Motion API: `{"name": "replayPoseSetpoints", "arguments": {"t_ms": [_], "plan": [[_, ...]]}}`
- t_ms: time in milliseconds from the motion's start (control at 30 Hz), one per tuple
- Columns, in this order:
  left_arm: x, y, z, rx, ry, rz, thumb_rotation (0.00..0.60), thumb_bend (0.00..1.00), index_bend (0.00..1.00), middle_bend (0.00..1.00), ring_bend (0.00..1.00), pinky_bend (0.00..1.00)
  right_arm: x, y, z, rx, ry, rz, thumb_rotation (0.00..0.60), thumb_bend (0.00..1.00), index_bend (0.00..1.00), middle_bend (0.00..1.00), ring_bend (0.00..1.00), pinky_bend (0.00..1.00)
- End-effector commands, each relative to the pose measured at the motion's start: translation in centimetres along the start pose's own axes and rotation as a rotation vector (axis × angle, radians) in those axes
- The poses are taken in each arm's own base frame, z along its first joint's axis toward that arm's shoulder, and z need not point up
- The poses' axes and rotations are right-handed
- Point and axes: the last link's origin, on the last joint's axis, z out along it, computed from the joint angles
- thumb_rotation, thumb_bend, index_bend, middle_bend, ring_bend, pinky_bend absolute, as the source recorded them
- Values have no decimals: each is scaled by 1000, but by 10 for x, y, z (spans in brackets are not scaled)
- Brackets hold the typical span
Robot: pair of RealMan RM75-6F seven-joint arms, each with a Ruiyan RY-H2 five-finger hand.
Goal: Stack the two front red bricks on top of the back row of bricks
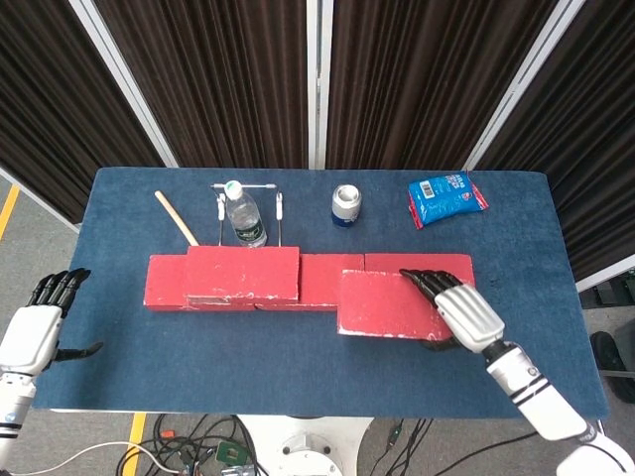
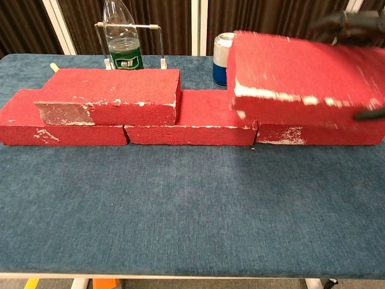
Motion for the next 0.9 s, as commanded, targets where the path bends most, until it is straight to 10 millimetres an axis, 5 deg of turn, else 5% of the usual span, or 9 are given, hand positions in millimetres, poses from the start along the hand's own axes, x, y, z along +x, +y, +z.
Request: {"name": "replayPoseSetpoints", "arguments": {"t_ms": [33, 400, 900], "plan": [[-1, 1, 0, -3, -2, -1, 600, 0, 54, 44, 0, 25, 20, 7, 38, -4, -31, -58, 600, 145, 0, 263, 175, 253], [-4, 8, 9, -22, -7, -4, 600, 0, 54, 44, 0, 25, 24, 17, 106, 0, -148, -91, 600, 143, 0, 263, 175, 231], [-4, 3, 6, -43, 27, -12, 600, 0, 53, 44, 0, 25, 0, 14, 123, 16, -195, -22, 600, 144, 0, 264, 175, 238]]}}
